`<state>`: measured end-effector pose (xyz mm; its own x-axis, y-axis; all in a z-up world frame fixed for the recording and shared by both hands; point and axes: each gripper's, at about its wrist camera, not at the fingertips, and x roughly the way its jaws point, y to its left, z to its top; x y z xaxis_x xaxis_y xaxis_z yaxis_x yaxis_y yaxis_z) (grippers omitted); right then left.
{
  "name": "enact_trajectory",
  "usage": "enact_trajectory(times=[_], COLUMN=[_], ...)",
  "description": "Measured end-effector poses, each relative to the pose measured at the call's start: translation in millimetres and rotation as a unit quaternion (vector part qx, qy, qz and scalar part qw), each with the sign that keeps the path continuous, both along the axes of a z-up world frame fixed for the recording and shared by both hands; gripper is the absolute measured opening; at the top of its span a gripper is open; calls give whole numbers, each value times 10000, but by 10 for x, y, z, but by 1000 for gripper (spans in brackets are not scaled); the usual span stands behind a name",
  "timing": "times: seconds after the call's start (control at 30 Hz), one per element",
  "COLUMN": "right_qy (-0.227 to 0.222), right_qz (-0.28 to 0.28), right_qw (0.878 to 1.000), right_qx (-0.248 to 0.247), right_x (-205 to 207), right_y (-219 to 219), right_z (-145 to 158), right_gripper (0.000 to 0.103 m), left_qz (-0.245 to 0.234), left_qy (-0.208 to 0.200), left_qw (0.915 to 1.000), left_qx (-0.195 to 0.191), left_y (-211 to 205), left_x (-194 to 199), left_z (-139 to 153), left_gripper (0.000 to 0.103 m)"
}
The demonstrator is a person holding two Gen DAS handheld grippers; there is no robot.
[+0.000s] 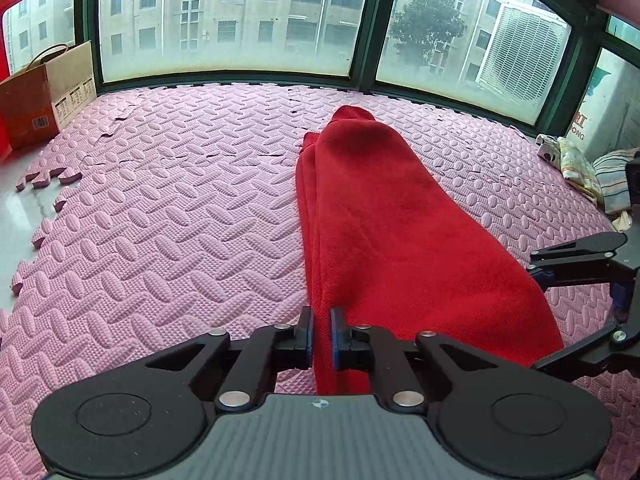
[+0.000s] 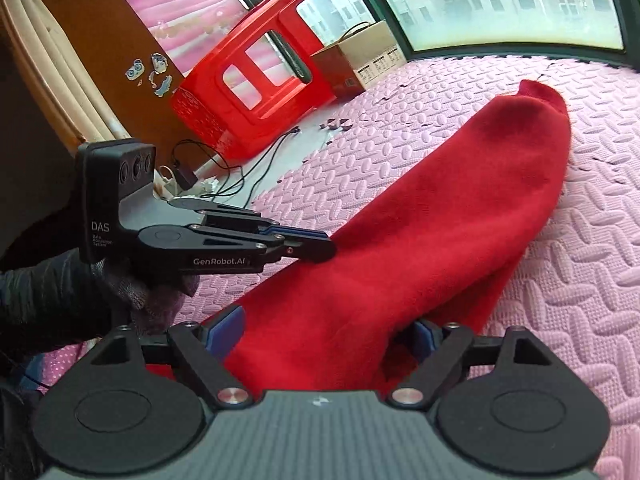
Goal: Fold clothes
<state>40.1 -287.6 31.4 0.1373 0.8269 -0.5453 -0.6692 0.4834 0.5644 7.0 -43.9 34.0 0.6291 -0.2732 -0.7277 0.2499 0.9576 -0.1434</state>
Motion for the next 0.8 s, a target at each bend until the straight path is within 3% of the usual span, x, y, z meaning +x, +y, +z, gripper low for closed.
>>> enact_trajectory(times=[0.17, 0.3, 0.53, 0.8], right_qy=[707, 767, 366, -676], right_qz=[597, 1023, 728, -474], right_qw=[9953, 9918, 9949, 9934], right_qx=[279, -30, -595, -796], right_x=[155, 65, -89, -145], right_y=[-28, -196, -429, -411], right_z=[-81, 52, 242, 488], right_gripper=[87, 87, 86, 72], left_qz=[67, 60, 76, -210], left_qy=[31, 34, 71, -145], left_qw=[10000, 9999, 9998, 9996], left_qx=[14, 92, 172, 108], left_y=[-7, -42, -65, -209], left_x=[4, 10, 24, 137], left_z=[-7, -14, -4, 237], left_gripper=[9, 9, 14, 14])
